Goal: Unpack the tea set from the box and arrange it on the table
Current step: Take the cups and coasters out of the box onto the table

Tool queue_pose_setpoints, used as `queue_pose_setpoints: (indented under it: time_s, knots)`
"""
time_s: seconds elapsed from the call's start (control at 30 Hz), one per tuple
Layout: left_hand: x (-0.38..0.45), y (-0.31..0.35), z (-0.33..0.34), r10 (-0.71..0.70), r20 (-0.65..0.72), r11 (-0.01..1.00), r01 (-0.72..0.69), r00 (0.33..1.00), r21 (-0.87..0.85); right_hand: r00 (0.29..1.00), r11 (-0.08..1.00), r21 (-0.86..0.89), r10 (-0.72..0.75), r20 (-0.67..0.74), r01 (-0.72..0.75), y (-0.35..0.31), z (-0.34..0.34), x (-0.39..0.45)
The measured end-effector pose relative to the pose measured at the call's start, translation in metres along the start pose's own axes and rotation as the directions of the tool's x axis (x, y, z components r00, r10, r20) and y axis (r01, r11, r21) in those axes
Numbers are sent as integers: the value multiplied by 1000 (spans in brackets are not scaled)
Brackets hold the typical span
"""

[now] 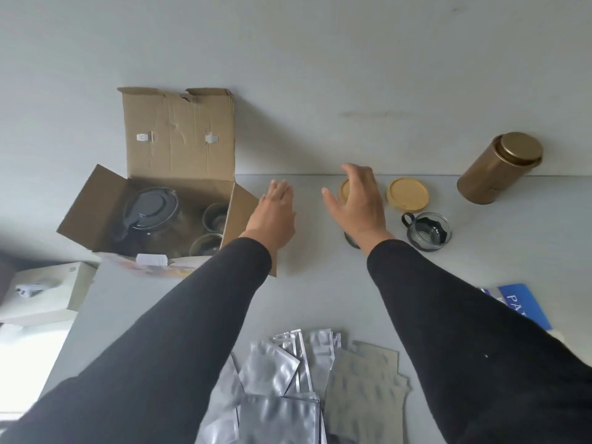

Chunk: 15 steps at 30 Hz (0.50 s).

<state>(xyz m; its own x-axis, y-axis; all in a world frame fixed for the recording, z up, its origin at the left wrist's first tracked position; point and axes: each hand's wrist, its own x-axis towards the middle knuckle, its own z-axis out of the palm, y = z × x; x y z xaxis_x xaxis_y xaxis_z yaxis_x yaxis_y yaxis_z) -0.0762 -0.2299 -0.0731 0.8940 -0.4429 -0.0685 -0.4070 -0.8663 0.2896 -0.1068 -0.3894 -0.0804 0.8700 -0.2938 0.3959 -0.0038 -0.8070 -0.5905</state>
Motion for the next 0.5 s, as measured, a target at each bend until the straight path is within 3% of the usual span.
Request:
queue_pose_setpoints:
  time_s: [0.17, 0.27, 0.33, 0.5]
  knots:
    - [-7, -72, -53, -49, -110, 994, 59, 993, 90, 980, 983, -1, -182, 78, 183, -83, 31, 10]
    - [-26, -124, -70, -139, -54, 975, 146, 989, 169, 928, 959, -47, -257, 271, 280, -131, 51, 4]
    - [-42, -156, -76, -191, -11, 963, 190, 981, 192, 865, 943, -131, -217, 452, 306, -157, 71, -2]
    - [-69, -211, -78, -214, 17, 967, 209, 977, 145, 763, 840, -393, -37, 645, 373, -212, 102, -18]
